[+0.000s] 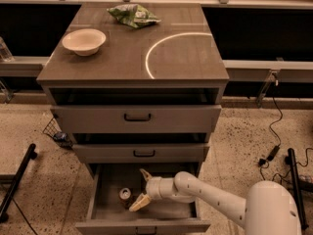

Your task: Place orange can into bottom drawer

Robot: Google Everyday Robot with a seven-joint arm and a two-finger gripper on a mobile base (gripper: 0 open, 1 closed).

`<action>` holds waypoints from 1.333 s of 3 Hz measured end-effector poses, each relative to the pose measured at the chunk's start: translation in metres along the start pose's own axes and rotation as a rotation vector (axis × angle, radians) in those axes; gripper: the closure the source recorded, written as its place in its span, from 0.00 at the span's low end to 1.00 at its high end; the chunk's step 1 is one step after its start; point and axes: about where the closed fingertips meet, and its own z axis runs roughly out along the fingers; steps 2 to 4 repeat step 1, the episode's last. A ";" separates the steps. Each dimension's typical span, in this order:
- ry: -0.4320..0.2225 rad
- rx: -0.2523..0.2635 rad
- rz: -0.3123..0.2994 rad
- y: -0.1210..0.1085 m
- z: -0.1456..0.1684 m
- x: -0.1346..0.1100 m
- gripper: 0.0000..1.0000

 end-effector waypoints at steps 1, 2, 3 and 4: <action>-0.002 0.005 0.004 -0.001 -0.004 0.000 0.00; -0.002 0.005 0.004 -0.001 -0.004 0.000 0.00; -0.002 0.005 0.004 -0.001 -0.004 0.000 0.00; -0.002 0.005 0.004 -0.001 -0.004 0.000 0.00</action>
Offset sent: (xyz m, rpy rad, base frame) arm 0.0000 0.0000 0.0000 0.0000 0.0000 0.0000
